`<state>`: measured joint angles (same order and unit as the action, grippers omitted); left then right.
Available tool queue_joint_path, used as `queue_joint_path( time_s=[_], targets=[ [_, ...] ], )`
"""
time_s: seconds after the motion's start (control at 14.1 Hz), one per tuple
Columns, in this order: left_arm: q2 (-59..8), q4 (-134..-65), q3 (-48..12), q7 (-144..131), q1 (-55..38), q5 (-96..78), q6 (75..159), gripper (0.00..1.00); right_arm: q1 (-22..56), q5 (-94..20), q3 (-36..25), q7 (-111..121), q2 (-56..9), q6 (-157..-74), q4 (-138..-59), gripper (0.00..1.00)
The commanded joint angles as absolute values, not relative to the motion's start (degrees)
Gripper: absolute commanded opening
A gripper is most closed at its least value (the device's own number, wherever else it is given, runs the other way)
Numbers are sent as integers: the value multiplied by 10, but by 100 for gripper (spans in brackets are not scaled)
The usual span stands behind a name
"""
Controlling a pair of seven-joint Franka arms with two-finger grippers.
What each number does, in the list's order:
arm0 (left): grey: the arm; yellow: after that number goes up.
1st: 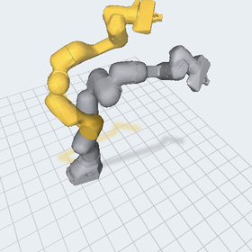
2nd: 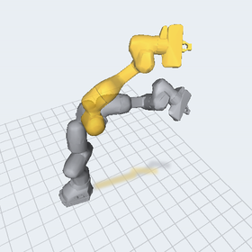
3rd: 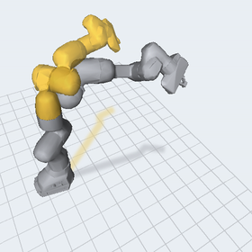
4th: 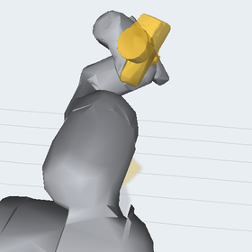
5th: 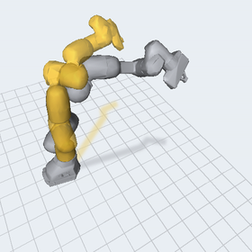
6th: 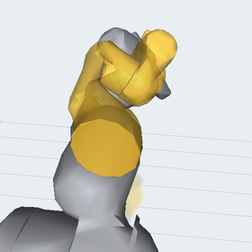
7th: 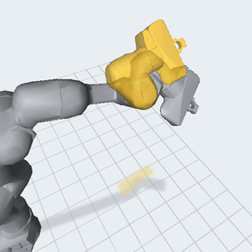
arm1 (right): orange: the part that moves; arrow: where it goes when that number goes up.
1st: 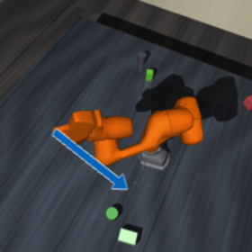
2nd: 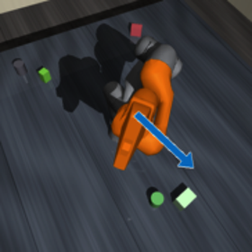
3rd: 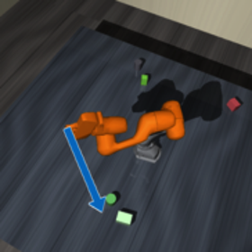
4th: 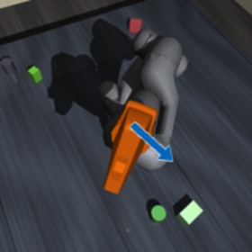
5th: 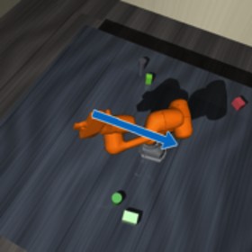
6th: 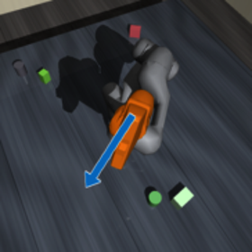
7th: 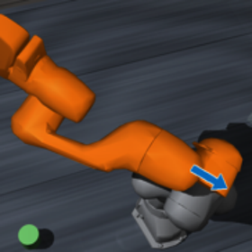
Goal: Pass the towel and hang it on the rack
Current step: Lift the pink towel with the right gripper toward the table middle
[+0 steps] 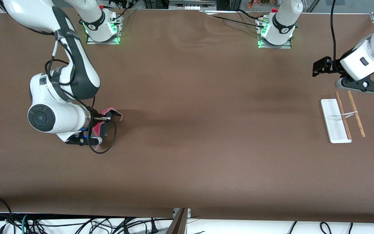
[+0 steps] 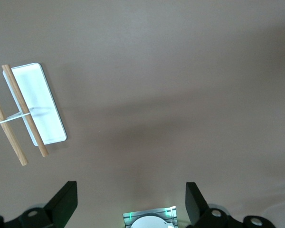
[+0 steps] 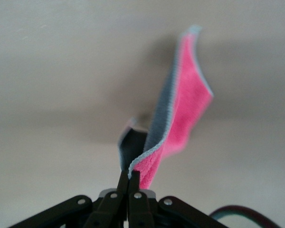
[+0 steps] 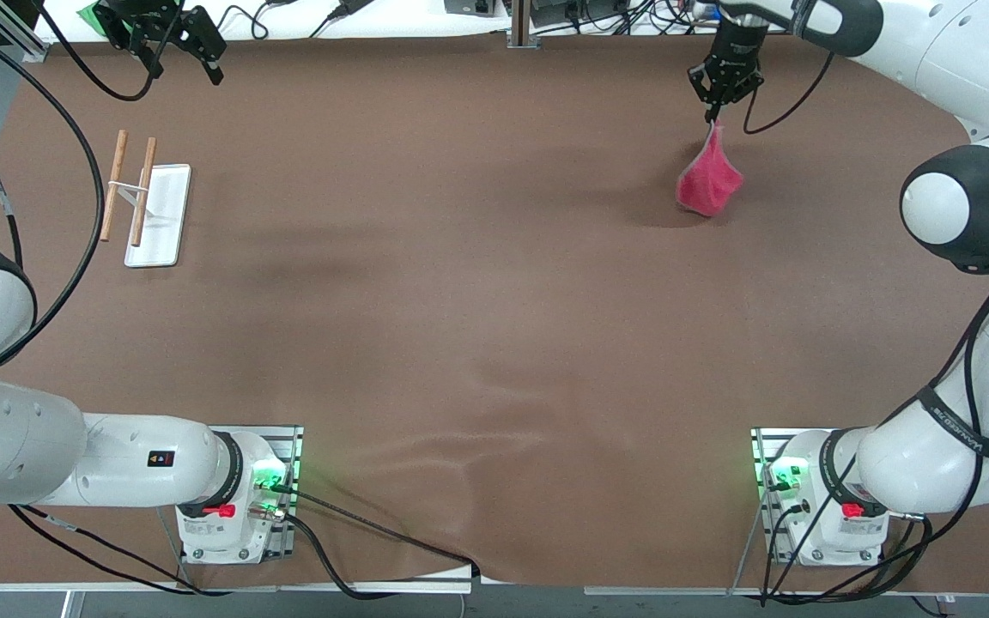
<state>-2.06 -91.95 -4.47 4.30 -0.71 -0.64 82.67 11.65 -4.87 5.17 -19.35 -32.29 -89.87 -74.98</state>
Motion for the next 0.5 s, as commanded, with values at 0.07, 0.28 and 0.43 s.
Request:
queue_joint_path(
  time_s=[0.07,0.28,0.43],
  targets=[
    [-26,-904,-54,47,-7,-4,815,100,115,-59,102,-278,-333,-782,-633,0],
    [-26,-904,-54,47,-7,-4,815,100,114,-60,146,-334,-323,-749,-604,0],
    [-26,-904,-52,51,-1,-4,815,100,113,-81,170,-366,-309,-751,-601,0]
  ],
)
